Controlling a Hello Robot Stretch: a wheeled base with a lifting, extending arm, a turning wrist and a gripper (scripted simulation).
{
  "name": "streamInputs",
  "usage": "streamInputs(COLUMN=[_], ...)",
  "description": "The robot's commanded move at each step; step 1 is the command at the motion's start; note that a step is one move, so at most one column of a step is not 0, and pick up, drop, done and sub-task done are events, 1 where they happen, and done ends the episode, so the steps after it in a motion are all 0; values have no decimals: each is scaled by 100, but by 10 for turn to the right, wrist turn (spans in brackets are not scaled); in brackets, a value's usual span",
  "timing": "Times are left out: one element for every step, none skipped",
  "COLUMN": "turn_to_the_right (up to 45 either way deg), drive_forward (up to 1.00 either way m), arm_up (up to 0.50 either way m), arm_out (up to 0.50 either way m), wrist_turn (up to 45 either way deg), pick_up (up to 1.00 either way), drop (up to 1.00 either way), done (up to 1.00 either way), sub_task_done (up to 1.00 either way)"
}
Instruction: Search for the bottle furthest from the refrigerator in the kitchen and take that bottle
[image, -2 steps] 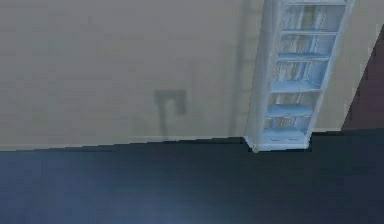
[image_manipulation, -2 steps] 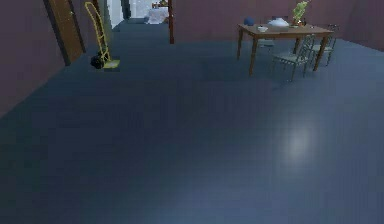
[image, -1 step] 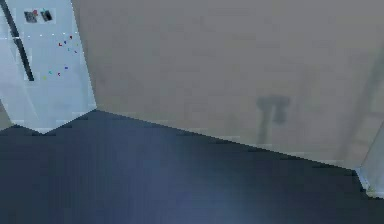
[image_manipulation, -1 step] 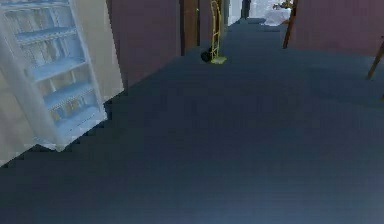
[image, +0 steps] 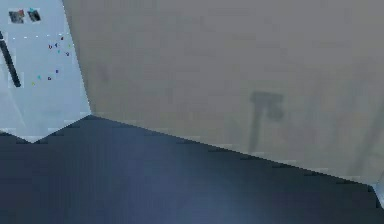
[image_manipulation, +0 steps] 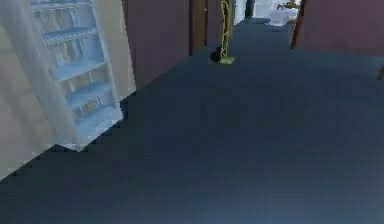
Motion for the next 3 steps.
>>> streamInputs(turn_to_the_right=[450,450,0], drive_forward=[0,0,25], arm_up=[0,0,0], arm_out=[0,0,0], wrist_turn=[0,0,0], pick_up=[0,0,0], drop=[0,0,0], done=[0,0,0], sub_task_done=[0,0,0])
